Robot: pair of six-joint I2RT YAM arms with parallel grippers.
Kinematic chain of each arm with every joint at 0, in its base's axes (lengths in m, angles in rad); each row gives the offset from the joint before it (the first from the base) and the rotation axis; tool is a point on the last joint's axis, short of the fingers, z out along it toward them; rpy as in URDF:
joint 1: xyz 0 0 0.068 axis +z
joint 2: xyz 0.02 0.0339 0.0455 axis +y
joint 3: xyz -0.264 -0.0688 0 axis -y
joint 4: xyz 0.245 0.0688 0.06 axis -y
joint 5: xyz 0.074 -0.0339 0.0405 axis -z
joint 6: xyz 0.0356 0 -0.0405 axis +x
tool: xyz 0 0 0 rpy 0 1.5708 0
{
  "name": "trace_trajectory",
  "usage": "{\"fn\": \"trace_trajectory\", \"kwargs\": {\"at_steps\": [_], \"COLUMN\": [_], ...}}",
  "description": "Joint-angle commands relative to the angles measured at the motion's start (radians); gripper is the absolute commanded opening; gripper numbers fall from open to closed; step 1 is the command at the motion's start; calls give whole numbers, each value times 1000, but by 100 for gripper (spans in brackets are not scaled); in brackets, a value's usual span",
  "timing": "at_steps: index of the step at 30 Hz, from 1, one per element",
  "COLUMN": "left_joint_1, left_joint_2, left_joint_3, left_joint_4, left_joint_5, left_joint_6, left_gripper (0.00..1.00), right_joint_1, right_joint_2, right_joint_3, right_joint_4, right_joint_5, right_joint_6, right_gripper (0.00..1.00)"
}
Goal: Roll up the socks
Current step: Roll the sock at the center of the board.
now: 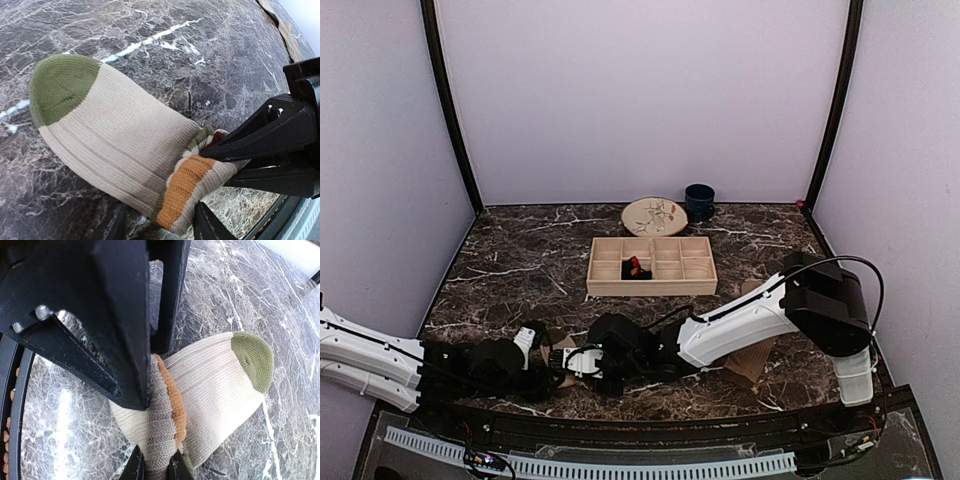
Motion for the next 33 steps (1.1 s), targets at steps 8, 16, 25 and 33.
{"fn": "trace_trajectory", "kwargs": {"at_steps": [8, 16, 25, 33], "left_joint_1": [-2, -3, -3, -5], "left_joint_2": [-64, -123, -100, 68], "left_joint_3": [24, 11, 6, 38], "left_joint_4": [-76, -64, -91, -6], "left_joint_5": [-119, -136, -148, -80], "left_joint_6": [-21, -17, -34, 14], "left_gripper": [51, 52, 50, 35], "right_joint_1": [-23, -23, 0, 40], "right_joint_2": [32, -25, -143, -246], "right_joint_3": [21, -49, -203, -325], "right_joint_4": [-244, -241, -226, -187], "right_joint_5": [-115, -89, -30, 26], "right_joint_6": [126, 217, 336, 488], "right_gripper": [11, 11, 11, 11]}}
